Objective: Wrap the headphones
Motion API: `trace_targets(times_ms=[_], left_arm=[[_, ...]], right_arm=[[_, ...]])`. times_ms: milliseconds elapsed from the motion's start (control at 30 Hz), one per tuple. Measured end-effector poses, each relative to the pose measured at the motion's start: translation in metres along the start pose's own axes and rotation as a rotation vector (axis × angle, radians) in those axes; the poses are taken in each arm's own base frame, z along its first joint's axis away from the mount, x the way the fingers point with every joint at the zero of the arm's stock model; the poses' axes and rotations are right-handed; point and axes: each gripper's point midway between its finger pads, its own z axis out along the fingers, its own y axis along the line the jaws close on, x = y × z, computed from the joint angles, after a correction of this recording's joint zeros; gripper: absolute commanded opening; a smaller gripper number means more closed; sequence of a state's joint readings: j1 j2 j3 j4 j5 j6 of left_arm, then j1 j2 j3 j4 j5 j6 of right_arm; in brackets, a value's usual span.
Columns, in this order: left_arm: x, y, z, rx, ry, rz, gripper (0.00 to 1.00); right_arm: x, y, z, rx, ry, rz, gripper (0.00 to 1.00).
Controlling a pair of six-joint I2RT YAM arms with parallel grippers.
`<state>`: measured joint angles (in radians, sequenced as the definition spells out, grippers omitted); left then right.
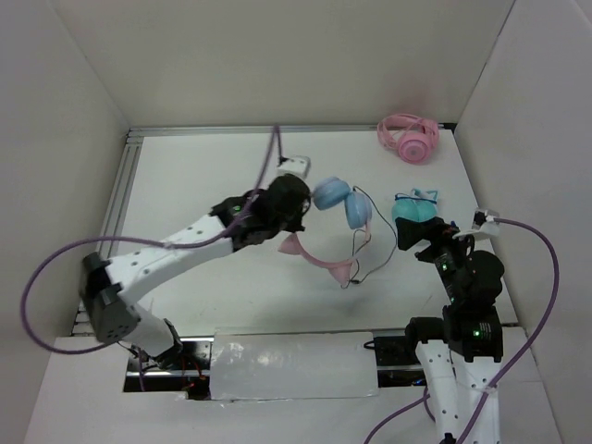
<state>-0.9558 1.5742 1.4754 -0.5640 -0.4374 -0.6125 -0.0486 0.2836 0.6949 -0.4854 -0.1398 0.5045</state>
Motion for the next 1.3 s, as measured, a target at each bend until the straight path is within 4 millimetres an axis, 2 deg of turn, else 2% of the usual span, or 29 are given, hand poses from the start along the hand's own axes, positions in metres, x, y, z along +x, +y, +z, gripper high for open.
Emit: trace_targets(times_ms=[133,200,300,400,600,867,1133,1300], left_arm=[[-0.032,0.036,-0.070,0.018,-0.137,-0.101,0.00],[-0.044,0.045,-0.097,0.046,-0.199,-0.130,0.00],[-0.054,0.056,-0.124,0.070,-0.260,-0.140,0.00],[-0.061,0.063,-0.141,0.081,-0.301,-0.134,0.00],[-0.059,0.069,-0.147,0.073,-0.301,-0.120,0.00],[-0.047,0.082,-0.143,0.021,-0.248,-0.153,0.00],[-0.039,0.111,-0.132,-0.080,-0.202,-0.261,0.00],[-0.035,0.120,-0.129,-0.100,-0.173,-0.286,0.00]], right_arm=[[0.010,0.021,0.002,-0.147,0.037,-0.041,1.00],[0.016,0.026,0.004,-0.196,0.055,-0.054,1.00],[0.027,0.034,0.009,-0.279,0.085,-0.074,1.00],[0.037,0.040,0.015,-0.339,0.126,-0.078,1.00],[0.054,0.053,0.017,-0.464,0.185,-0.102,1.00],[0.078,0.100,-0.012,-0.704,0.240,-0.194,1.00],[0.126,0.129,-0.017,-0.736,0.398,-0.265,1.00],[0.147,0.143,-0.016,-0.668,0.393,-0.352,0.99]])
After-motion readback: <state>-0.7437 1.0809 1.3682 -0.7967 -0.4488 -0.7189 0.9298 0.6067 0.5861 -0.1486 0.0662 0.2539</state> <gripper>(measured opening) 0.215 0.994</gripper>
